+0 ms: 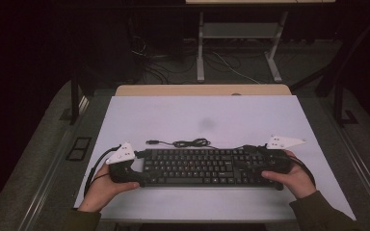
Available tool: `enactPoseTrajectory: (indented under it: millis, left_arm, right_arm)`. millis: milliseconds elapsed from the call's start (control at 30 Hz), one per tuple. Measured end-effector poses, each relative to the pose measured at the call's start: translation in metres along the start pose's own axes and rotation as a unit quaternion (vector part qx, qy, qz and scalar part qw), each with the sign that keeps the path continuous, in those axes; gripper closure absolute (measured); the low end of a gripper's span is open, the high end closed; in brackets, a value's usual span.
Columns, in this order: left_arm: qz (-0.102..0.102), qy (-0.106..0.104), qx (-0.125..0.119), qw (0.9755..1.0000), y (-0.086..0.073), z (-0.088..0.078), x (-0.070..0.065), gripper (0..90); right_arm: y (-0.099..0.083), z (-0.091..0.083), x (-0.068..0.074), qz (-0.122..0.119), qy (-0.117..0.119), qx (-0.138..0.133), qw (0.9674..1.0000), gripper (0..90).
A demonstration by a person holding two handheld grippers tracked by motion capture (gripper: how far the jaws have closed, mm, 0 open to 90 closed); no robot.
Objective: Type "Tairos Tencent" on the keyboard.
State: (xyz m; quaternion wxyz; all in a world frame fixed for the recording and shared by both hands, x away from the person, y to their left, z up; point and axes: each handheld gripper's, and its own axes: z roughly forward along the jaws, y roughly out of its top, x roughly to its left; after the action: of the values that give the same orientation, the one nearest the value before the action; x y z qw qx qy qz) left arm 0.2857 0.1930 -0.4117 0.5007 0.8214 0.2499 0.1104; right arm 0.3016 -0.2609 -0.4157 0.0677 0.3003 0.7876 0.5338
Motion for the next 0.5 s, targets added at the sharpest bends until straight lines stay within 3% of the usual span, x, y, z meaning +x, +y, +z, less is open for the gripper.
enactPoseTrajectory:
  millis: [400,500]
  left_arm:
    - [-0.002,-0.001,0.0,1.0,-0.001,0.0,-0.001,19.2]
    - [-0.002,-0.002,-0.002,1.0,0.0,0.0,-0.001,19.2]
  right_arm:
    - [0.004,0.015,0.003,-0.006,0.01,0.004,0.9999,27.0]
    - [0.006,0.019,0.005,-0.011,0.014,0.008,0.9998,31.4]
